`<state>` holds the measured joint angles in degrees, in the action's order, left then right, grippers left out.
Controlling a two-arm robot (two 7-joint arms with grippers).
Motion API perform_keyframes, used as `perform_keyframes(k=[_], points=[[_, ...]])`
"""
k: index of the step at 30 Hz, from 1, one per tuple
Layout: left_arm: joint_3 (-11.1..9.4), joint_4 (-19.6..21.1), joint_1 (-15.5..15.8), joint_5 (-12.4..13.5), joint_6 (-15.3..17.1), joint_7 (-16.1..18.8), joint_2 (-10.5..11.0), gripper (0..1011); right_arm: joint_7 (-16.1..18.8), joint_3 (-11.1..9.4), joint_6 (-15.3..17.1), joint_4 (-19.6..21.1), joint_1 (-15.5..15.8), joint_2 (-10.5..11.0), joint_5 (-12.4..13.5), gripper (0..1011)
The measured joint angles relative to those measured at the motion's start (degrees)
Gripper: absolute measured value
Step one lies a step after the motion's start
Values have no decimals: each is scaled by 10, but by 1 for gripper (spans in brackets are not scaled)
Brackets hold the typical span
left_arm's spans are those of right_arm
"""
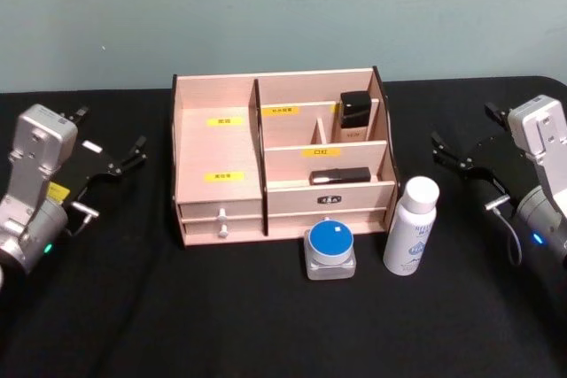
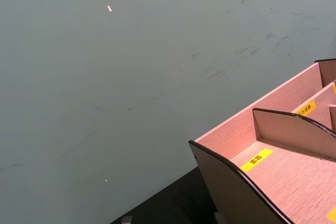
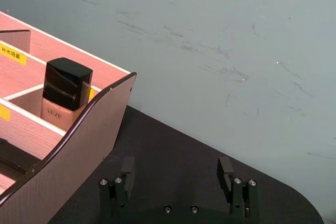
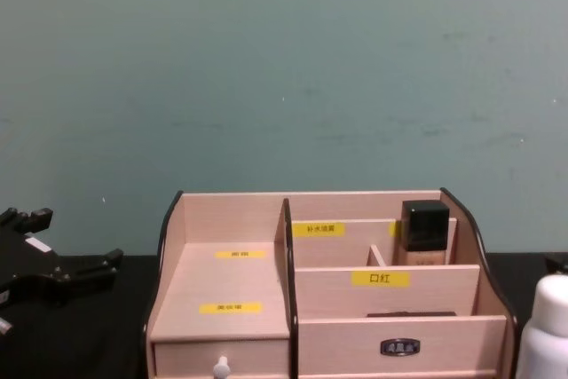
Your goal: Pick up the facial cleanser and watermelon frost from the table and place them into the tiered storage box.
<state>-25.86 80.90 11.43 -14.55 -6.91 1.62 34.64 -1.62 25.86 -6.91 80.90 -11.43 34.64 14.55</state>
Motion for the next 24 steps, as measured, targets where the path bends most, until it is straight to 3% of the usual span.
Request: perform_keyframes(k=[14, 20, 24], points=[[0, 0, 0, 0, 0, 0, 0, 1010, 1, -1, 0, -1, 0, -1, 0, 1002], [0, 0, 0, 0, 0, 0, 0, 1010, 25, -18, 1, 6, 11, -1, 17, 1002], [0, 0, 0, 0, 0, 0, 0, 1010, 42, -42, 3, 45, 36, 18, 40, 1002]])
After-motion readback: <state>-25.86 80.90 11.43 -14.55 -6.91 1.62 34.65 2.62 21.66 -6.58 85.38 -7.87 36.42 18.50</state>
